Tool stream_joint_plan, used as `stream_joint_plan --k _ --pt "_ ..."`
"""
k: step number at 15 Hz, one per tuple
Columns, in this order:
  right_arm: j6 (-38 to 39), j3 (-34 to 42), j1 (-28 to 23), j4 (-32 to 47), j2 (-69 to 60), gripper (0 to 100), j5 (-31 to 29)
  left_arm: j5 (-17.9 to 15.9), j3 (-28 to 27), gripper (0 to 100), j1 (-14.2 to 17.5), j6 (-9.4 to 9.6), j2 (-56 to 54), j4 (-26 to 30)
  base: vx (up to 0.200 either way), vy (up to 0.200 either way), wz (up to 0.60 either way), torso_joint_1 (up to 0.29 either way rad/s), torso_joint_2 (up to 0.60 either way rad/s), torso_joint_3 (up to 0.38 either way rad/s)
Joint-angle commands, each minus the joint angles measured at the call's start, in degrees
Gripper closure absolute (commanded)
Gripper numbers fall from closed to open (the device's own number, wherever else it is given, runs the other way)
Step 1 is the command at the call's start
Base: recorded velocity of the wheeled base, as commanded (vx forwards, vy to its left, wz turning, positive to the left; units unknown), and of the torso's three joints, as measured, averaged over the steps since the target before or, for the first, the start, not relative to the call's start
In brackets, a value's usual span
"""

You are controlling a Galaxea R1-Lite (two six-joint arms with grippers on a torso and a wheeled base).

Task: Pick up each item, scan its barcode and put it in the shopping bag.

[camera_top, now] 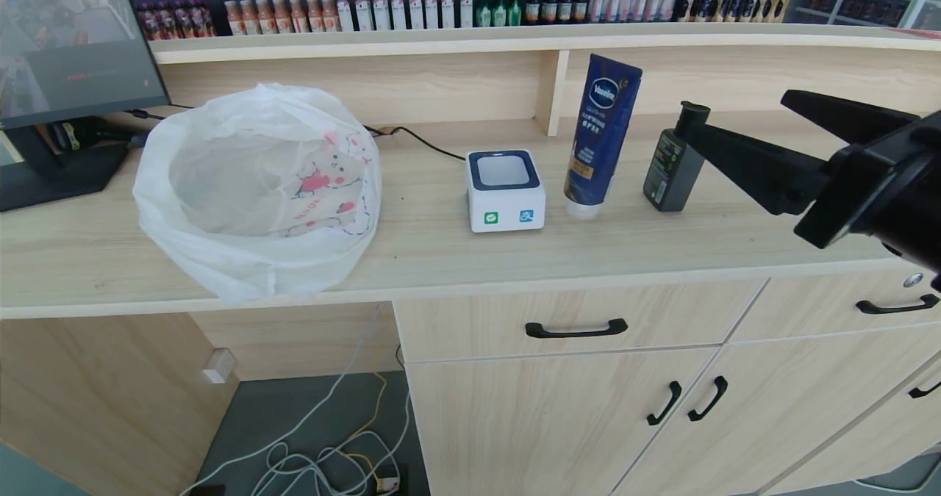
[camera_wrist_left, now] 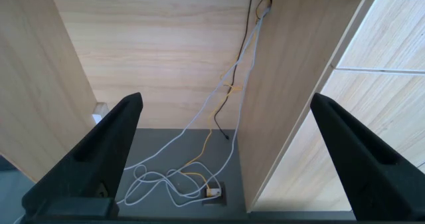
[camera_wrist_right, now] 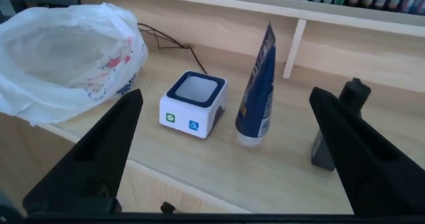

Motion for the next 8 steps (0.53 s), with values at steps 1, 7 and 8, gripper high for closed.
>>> stream_joint_plan --k 1,7,8 --pt "1.3 -2.8 0.1 -0.3 5.2 0 -1.2 0.0 0.0 0 0.0 0.00 0.0 0.0 0.000 0.000 0.00 0.000 0.00 0.000" --pt "4.0 -8.4 0.1 -9.1 16.4 0 -4.8 0.0 0.0 0 0.0 0.00 0.0 0.0 0.000 0.000 0.00 0.000 0.00 0.000" --pt "5.3 -10.7 0.1 -9.7 18.6 0 -8.0 0.0 0.0 0 0.0 0.00 0.0 0.0 0.000 0.000 0.00 0.000 0.00 0.000"
